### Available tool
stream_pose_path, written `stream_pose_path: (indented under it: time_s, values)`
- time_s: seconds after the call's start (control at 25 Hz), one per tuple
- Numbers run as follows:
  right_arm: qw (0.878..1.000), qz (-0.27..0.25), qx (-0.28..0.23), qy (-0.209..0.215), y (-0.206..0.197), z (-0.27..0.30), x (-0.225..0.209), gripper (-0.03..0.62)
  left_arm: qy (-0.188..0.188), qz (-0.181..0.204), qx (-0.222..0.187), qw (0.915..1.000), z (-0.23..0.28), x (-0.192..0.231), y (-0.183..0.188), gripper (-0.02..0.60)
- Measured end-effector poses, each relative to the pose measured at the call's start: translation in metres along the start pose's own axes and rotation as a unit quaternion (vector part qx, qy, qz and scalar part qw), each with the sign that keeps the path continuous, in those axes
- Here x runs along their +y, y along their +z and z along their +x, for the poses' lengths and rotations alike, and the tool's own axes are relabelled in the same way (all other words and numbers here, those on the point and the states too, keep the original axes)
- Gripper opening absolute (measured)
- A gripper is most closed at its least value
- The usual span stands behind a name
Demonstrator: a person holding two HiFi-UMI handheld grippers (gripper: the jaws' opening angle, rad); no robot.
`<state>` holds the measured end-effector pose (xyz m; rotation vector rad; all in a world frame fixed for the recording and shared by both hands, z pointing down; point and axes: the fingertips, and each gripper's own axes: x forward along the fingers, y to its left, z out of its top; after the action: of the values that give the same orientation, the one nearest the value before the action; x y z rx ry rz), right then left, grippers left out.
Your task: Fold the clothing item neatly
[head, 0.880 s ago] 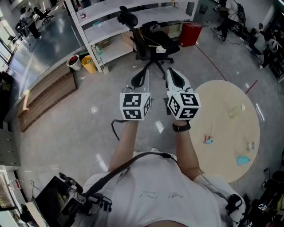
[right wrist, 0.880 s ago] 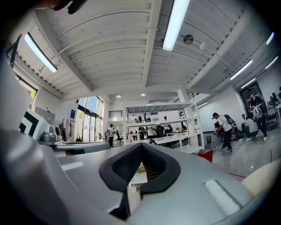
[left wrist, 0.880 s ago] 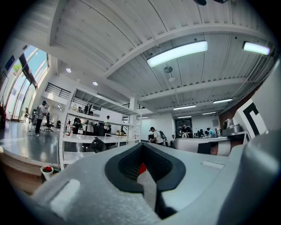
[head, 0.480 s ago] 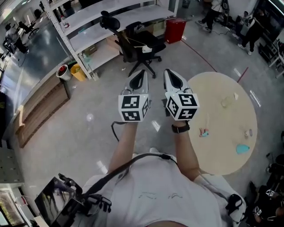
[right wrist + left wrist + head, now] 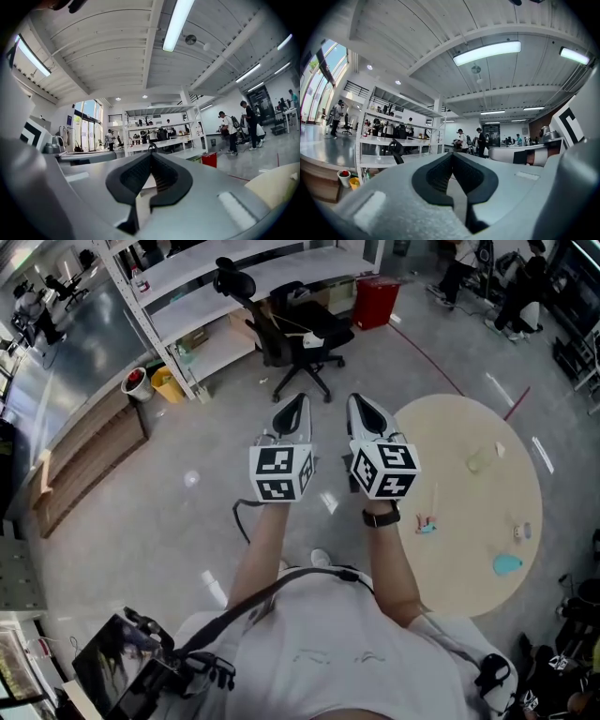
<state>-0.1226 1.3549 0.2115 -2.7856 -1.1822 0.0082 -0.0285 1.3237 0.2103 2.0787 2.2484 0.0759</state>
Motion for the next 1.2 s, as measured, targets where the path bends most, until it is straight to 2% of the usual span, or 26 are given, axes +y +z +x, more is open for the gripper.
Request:
stream_pose_path:
  time_s: [0.16,0.24,0.36,0.44,0.52,0.64,0.76,0.8,0.92,0.96,1.0,1.12,1.16,1.2]
  values:
    - [0.999,-0.001,0.023,0.041,-0.013,0.012,0.008,-0.002,0.040,0.004,0.006,0.9992,-0.009,0.008,-0.007,0.002]
    - [0.995,-0.008,0.033,0.089,-0.025,0.025,0.032,-0.002,0.088,0.029,0.017,0.9956,-0.031,0.025,-0.014,0.002]
    - [0.987,-0.035,0.034,0.152,-0.040,0.043,0.080,0.000,0.166,0.077,0.026,0.9828,-0.074,0.056,-0.018,0.002]
    - [0.979,-0.044,0.039,0.197,-0.055,0.050,0.126,0.000,0.217,0.077,0.027,0.9728,-0.114,0.083,-0.022,0.002]
    - [0.965,-0.048,0.050,0.254,-0.073,0.051,0.184,0.000,0.269,0.064,0.027,0.9606,-0.163,0.114,-0.026,0.002]
    - [0.941,-0.063,0.056,0.328,-0.086,0.038,0.265,0.000,0.333,0.052,0.014,0.9412,-0.234,0.149,-0.021,0.002]
    - [0.922,-0.072,0.049,0.377,-0.085,0.016,0.339,0.000,0.392,0.054,0.001,0.9183,-0.308,0.170,-0.009,0.002]
    - [0.918,-0.075,0.045,0.388,-0.084,0.009,0.363,-0.001,0.418,0.057,0.005,0.9066,-0.336,0.176,-0.007,0.002]
    - [0.897,-0.106,0.042,0.426,-0.091,-0.021,0.445,-0.008,0.504,0.064,0.025,0.8612,-0.433,0.193,-0.007,0.000]
    - [0.888,-0.118,0.046,0.442,-0.098,-0.037,0.474,-0.008,0.525,0.063,0.031,0.8482,-0.467,0.196,-0.008,0.000]
    - [0.877,-0.128,0.052,0.461,-0.105,-0.055,0.503,-0.008,0.539,0.061,0.038,0.8396,-0.500,0.199,-0.010,0.000]
    - [0.833,-0.136,0.075,0.531,-0.130,-0.126,0.592,-0.008,0.546,0.045,0.040,0.8353,-0.592,0.198,-0.016,-0.003]
    - [0.818,-0.134,0.080,0.553,-0.137,-0.152,0.620,-0.006,0.562,0.037,0.037,0.8257,-0.627,0.196,-0.019,-0.003]
    - [0.805,-0.131,0.082,0.573,-0.144,-0.178,0.647,-0.005,0.585,0.029,0.035,0.8095,-0.664,0.192,-0.021,-0.003]
